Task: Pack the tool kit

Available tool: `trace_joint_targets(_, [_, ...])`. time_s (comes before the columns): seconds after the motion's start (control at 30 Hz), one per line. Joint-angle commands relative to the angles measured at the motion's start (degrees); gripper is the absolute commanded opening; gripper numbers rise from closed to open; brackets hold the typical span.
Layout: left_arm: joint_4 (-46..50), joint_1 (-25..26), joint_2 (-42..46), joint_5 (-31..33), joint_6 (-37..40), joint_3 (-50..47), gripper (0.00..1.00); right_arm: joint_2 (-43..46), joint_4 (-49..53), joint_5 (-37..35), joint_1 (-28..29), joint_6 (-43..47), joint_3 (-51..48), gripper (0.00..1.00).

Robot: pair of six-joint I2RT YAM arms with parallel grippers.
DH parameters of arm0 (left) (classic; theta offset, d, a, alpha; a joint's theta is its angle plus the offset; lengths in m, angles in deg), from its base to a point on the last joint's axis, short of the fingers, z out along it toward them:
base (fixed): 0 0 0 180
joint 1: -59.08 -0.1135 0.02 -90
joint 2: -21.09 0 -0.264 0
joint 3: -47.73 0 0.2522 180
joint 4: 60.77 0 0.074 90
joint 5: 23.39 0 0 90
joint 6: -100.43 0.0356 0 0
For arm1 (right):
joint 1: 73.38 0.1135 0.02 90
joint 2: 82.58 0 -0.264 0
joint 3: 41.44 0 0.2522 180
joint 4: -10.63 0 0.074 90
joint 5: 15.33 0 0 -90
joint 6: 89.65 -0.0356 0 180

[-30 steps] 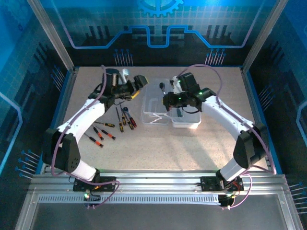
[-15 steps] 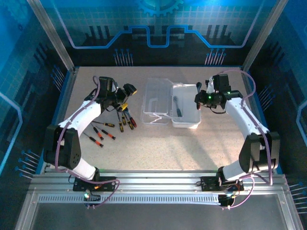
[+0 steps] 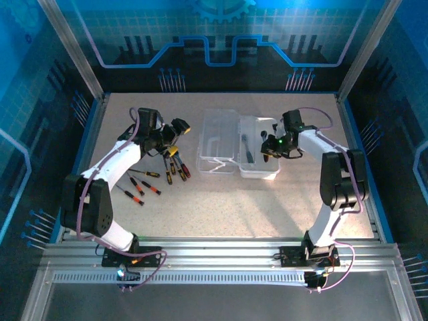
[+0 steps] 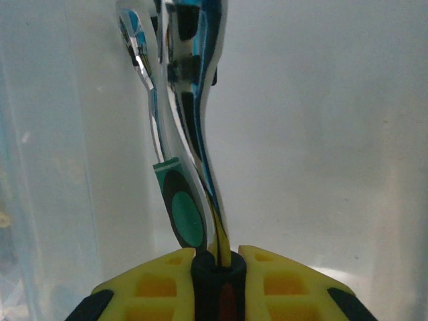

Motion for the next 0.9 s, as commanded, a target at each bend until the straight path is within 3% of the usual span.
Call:
trace_joint_targets(0.0, [1.6,0.1,1.9,0.7,-1.0,-0.5,0.96,-2.4,-2.0,4.5,0.7,0.8,2.1,0.08])
trace_joint_targets(0.5, [1.5,0.7,0.0,0.3,-0.8,1.6,0.96,-9.2,0.5,3.1,2.1,2.3,6.5,0.12])
trace_joint_targets(0.87, [2.9,0.7,-0.1,-0.2,0.6,2.4,0.96,-8.8,1.5,2.8,2.3,1.7,7.3,0.23])
